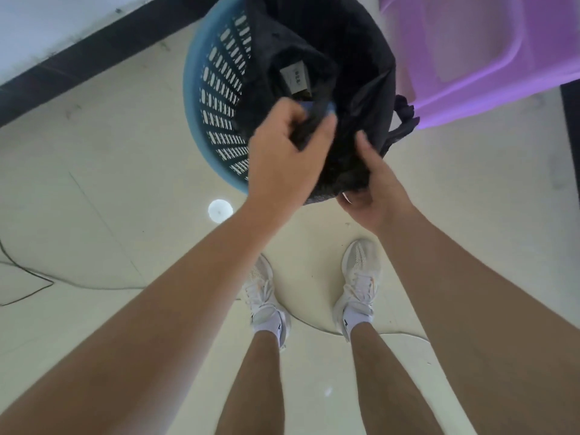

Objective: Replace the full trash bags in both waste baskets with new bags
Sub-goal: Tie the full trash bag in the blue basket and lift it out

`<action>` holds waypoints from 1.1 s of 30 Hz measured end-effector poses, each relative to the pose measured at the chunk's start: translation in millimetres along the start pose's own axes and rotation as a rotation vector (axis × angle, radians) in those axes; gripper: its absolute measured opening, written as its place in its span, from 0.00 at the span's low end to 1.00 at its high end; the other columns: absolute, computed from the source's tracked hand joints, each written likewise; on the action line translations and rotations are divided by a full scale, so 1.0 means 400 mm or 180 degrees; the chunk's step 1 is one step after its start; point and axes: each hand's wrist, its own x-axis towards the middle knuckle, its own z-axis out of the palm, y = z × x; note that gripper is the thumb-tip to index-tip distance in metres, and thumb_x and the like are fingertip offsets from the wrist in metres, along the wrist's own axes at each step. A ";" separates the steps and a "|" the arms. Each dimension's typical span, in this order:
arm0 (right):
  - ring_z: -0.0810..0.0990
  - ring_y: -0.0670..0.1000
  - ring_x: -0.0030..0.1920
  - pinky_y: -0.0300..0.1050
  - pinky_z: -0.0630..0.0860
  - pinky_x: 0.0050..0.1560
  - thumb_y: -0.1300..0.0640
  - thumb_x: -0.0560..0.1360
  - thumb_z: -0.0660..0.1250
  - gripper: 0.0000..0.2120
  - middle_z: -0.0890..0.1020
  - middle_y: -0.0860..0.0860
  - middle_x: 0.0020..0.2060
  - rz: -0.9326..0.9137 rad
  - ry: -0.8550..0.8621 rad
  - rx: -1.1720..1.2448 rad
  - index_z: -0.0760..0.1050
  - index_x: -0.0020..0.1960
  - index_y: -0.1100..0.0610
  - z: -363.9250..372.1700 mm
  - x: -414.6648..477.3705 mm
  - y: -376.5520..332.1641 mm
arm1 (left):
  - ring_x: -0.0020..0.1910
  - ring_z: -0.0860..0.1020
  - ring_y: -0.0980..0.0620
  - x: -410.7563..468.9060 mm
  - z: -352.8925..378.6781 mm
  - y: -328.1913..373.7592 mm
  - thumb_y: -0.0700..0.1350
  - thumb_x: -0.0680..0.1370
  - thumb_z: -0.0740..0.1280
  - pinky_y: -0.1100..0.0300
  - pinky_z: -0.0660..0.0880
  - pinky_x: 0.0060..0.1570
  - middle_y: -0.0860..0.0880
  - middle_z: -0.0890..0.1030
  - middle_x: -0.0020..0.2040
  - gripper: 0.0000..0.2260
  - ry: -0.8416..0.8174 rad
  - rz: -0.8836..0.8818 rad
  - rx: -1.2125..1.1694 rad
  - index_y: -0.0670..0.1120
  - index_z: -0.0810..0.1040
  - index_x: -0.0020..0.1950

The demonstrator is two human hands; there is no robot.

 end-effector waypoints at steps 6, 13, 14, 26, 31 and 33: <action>0.85 0.45 0.50 0.41 0.80 0.43 0.48 0.76 0.70 0.09 0.85 0.46 0.52 -0.0768 0.1312 0.0206 0.78 0.53 0.51 -0.058 -0.067 -0.074 | 0.28 0.61 0.61 0.017 -0.104 -0.001 0.44 0.74 0.68 0.63 0.61 0.31 0.57 0.63 0.28 0.17 0.0918 -0.0482 0.0025 0.51 0.63 0.30; 0.74 0.54 0.39 0.45 0.76 0.34 0.54 0.77 0.59 0.10 0.76 0.51 0.36 -0.2667 0.1620 -0.0383 0.72 0.38 0.52 0.005 -0.187 -0.229 | 0.32 0.61 0.55 0.098 -0.233 0.073 0.45 0.68 0.66 0.55 0.61 0.35 0.58 0.62 0.28 0.14 0.2091 -0.0420 -0.0551 0.52 0.60 0.31; 0.74 0.52 0.39 0.47 0.76 0.36 0.53 0.77 0.60 0.08 0.76 0.49 0.36 -0.2827 0.1511 -0.0556 0.73 0.40 0.51 0.017 -0.198 -0.231 | 0.33 0.63 0.54 0.094 -0.234 0.088 0.44 0.69 0.66 0.55 0.62 0.35 0.57 0.63 0.29 0.13 0.2003 -0.0371 -0.0550 0.52 0.61 0.32; 0.75 0.43 0.45 0.34 0.72 0.50 0.65 0.71 0.60 0.14 0.77 0.49 0.48 -0.3792 0.1159 -0.1626 0.74 0.49 0.48 0.079 -0.328 -0.303 | 0.35 0.68 0.57 0.047 -0.239 0.202 0.48 0.78 0.66 0.59 0.70 0.41 0.57 0.70 0.34 0.09 0.1812 0.0071 -0.0496 0.53 0.69 0.39; 0.77 0.45 0.38 0.38 0.75 0.43 0.58 0.71 0.70 0.10 0.78 0.47 0.39 -0.3095 0.0744 -0.1804 0.72 0.50 0.52 0.079 -0.350 -0.295 | 0.36 0.70 0.57 0.032 -0.258 0.210 0.49 0.75 0.69 0.57 0.73 0.43 0.56 0.73 0.35 0.08 0.1667 -0.0251 -0.0609 0.54 0.72 0.39; 0.78 0.44 0.39 0.35 0.74 0.42 0.49 0.72 0.74 0.11 0.80 0.45 0.38 -0.2278 0.0520 -0.2494 0.77 0.50 0.50 0.063 -0.327 -0.278 | 0.35 0.75 0.59 0.023 -0.258 0.195 0.51 0.74 0.70 0.53 0.77 0.45 0.56 0.78 0.36 0.05 0.1092 -0.0568 -0.0264 0.55 0.76 0.40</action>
